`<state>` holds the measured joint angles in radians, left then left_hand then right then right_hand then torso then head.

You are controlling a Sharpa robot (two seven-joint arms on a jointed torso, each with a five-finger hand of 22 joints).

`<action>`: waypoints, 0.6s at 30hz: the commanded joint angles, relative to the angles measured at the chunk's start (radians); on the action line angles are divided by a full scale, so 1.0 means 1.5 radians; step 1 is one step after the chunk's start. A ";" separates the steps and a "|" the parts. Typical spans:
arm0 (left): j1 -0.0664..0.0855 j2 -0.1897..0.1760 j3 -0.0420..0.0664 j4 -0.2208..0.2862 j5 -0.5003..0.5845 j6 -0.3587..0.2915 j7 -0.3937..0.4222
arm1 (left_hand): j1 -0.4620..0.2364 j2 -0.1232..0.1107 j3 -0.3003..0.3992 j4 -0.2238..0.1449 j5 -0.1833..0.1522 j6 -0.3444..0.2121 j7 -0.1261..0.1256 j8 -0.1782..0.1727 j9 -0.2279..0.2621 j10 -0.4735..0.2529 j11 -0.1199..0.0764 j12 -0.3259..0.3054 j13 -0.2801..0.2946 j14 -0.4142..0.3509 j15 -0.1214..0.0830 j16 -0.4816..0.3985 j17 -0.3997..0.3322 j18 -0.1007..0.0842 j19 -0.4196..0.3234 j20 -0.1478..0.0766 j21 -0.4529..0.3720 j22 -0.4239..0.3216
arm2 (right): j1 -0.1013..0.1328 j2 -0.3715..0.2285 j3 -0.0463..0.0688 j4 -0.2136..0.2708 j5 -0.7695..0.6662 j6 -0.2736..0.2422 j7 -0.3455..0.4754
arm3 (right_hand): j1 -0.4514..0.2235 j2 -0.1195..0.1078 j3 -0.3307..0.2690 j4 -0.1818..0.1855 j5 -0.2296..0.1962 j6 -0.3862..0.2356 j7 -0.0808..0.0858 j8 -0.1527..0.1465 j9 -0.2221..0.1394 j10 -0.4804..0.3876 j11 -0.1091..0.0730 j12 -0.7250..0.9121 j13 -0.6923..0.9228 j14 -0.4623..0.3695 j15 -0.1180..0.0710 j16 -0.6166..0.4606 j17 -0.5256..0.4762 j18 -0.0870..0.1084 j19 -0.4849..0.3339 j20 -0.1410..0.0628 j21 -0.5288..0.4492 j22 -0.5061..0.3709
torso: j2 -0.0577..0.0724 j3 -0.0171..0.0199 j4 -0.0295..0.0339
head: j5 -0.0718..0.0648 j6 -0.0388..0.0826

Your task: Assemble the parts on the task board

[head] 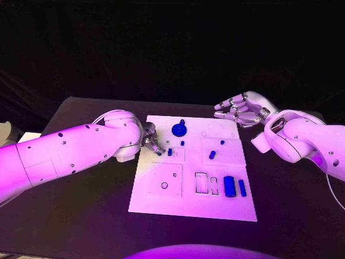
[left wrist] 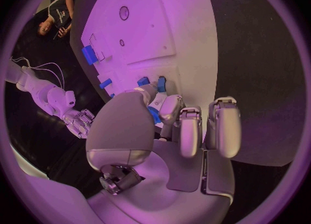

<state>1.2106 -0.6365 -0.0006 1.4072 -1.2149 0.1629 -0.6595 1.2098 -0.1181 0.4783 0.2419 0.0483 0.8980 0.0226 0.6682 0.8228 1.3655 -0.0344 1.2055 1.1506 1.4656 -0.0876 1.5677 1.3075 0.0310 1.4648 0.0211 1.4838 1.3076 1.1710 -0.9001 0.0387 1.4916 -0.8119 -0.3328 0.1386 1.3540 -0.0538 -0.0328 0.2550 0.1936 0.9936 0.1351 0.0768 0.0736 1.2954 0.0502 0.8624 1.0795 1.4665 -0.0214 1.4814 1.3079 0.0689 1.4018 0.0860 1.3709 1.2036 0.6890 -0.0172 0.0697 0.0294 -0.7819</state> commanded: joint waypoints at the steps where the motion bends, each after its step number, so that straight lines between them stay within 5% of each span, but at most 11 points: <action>1: -0.007 0.004 -0.006 -0.006 0.014 0.045 -0.025 | -0.010 -0.003 -0.007 0.003 0.000 0.006 0.000 -0.001 0.001 0.003 -0.005 -0.003 0.000 0.070 -0.004 0.002 0.176 -0.005 0.045 -0.004 0.004 0.121 | 0.000 0.000 0.000 0.002 -0.006 0.009 0.007 | -0.001 0.005 -0.003 0.000 0.004 0.004 0.000 0.000 0.001 0.000 -0.002 -0.002 -0.001 0.050 -0.004 -0.004 0.096 0.005 -0.001 -0.005 -0.004 -0.001 | 0.000 0.0000 0.0008 | -0.001 0.000; 18: -0.007 0.012 -0.006 -0.025 0.025 0.048 -0.038 | -0.039 -0.008 -0.023 0.021 0.002 0.020 -0.003 0.000 0.001 0.008 -0.008 -0.002 -0.001 0.070 -0.006 0.002 0.176 -0.009 0.052 -0.005 0.020 0.137 | 0.000 -0.002 0.000 0.004 -0.006 0.011 0.009 | 0.000 0.006 -0.003 0.000 0.005 0.004 0.000 0.000 0.001 0.000 -0.002 -0.003 -0.002 0.050 -0.004 -0.004 0.096 0.005 -0.001 -0.005 -0.005 -0.002 | 0.000 -0.0008 0.0014 | -0.001 0.000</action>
<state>1.2135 -0.6187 0.0014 1.3768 -1.1987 0.1808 -0.6730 1.1607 -0.1310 0.4482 0.2718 0.0484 0.9211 0.0173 0.6696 0.8264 1.3725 -0.0414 1.2055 1.1488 1.4656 -0.0876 1.5677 1.3074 0.0310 1.4648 0.0211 1.5103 1.3075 1.1709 -0.9038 0.0387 1.4950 -0.8121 -0.3315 0.1408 1.3540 -0.0538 -0.0328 0.2551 0.1973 0.9936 0.1351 0.0768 0.0737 1.2954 0.0502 0.8624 1.0776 1.4665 -0.0213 1.4814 1.3076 0.0690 1.4018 0.0860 1.3671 1.2020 0.6889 -0.0180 0.0714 0.0287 -0.7820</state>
